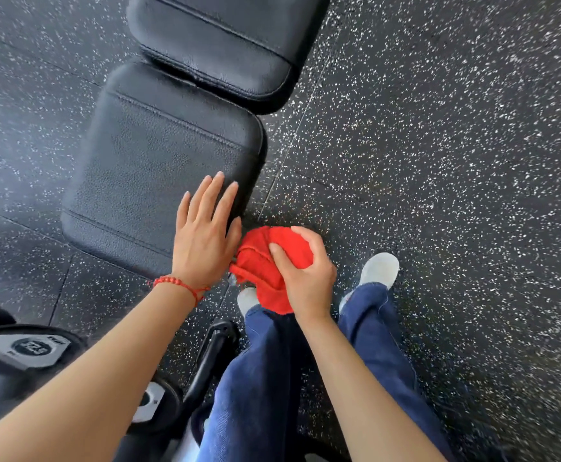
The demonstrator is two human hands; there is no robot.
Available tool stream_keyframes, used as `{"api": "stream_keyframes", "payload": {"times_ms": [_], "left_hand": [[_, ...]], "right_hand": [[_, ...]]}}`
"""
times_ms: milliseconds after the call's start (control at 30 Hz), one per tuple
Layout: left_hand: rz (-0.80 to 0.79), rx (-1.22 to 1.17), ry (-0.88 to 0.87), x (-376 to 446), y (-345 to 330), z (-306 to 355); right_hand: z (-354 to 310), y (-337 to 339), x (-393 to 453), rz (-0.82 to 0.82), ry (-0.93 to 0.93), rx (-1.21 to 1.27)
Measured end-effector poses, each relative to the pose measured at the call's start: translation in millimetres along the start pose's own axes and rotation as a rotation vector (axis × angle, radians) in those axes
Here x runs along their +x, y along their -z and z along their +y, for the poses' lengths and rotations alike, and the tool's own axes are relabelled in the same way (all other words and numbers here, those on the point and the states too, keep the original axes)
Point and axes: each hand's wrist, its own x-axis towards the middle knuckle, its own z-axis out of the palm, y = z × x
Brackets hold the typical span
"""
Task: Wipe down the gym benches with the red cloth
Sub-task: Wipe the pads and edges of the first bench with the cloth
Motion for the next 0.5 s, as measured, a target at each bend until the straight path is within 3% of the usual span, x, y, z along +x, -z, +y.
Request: {"api": "stream_keyframes", "payload": {"times_ms": [500], "left_hand": [[-0.052, 0.011, -0.177, 54.2, 5.8, 194.8]], "right_hand": [[-28.5, 202.6, 81.6, 0.199, 0.035, 0.016]]}}
